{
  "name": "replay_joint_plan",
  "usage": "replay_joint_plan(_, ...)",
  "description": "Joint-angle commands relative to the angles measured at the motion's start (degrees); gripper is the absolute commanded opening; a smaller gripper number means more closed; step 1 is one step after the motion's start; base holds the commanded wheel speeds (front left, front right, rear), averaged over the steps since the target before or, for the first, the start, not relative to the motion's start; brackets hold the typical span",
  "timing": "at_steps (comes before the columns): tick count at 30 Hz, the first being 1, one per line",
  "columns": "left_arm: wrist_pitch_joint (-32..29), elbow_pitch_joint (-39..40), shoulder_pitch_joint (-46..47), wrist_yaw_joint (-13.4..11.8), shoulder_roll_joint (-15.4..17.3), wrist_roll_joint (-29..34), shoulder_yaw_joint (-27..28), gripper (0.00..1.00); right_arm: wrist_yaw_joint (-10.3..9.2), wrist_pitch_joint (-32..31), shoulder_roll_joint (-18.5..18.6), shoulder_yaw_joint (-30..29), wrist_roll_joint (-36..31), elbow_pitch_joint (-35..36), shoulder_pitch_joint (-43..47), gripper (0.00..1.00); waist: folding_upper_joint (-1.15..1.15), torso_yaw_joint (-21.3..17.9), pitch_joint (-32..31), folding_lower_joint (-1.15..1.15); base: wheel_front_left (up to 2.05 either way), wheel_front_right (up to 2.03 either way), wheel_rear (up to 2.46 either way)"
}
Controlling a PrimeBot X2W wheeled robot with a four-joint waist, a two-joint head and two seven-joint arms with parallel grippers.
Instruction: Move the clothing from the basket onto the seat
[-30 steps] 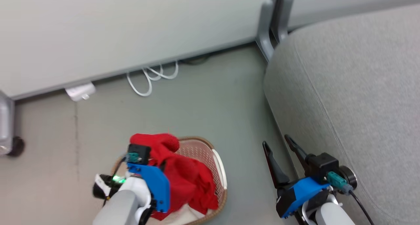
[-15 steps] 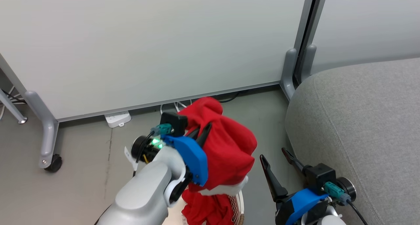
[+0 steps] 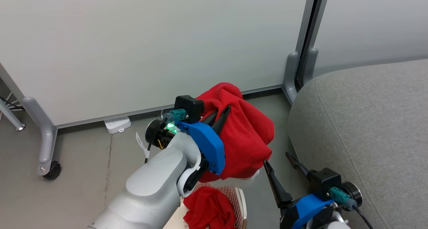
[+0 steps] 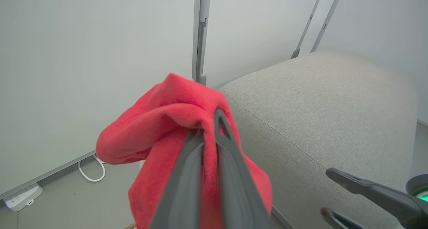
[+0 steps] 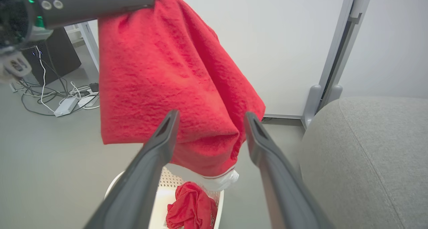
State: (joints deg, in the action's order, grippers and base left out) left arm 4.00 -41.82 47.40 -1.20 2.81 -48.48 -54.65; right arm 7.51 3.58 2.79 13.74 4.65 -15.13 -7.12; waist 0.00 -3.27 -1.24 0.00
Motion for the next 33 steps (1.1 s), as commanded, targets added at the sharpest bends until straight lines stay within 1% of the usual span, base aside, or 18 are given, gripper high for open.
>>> replay_joint_plan(1,0.72,-0.41,1.03,-0.2,0.14,-0.83,-0.79,0.0,-0.04,-0.04,0.18,0.07,0.21,0.27,0.74,1.0,0.0,-0.04,0.09,0.0,0.0,0.0,0.0)
replay_joint_plan(11,2.32,-2.15,2.33,-0.77,0.14,-4.44,-4.13,0.0,-0.04,-0.45,0.18,0.6,0.66,0.74,0.27,1.0,0.0,0.2,0.48,0.0,0.0,0.0,0.0)
replay_joint_plan(18,3.37,-3.08,3.06,-0.97,0.13,-6.92,-6.31,0.0,-0.03,-0.97,0.17,4.29,2.86,0.5,-3.39,1.0,0.0,0.33,0.49,0.0,0.0,0.0,0.0)
replay_joint_plan(25,4.06,-3.38,3.71,-0.99,0.15,-8.98,-8.39,0.0,-0.04,-2.37,0.17,9.83,5.97,-2.62,-9.31,1.0,0.0,0.82,0.58,0.0,0.0,0.0,0.0)
replay_joint_plan(33,5.03,-2.24,4.45,-1.49,0.15,-11.57,-11.04,0.0,-0.03,-2.24,0.16,14.35,10.55,-8.79,-14.87,1.0,0.0,2.0,0.48,0.0,0.0,0.0,0.0)
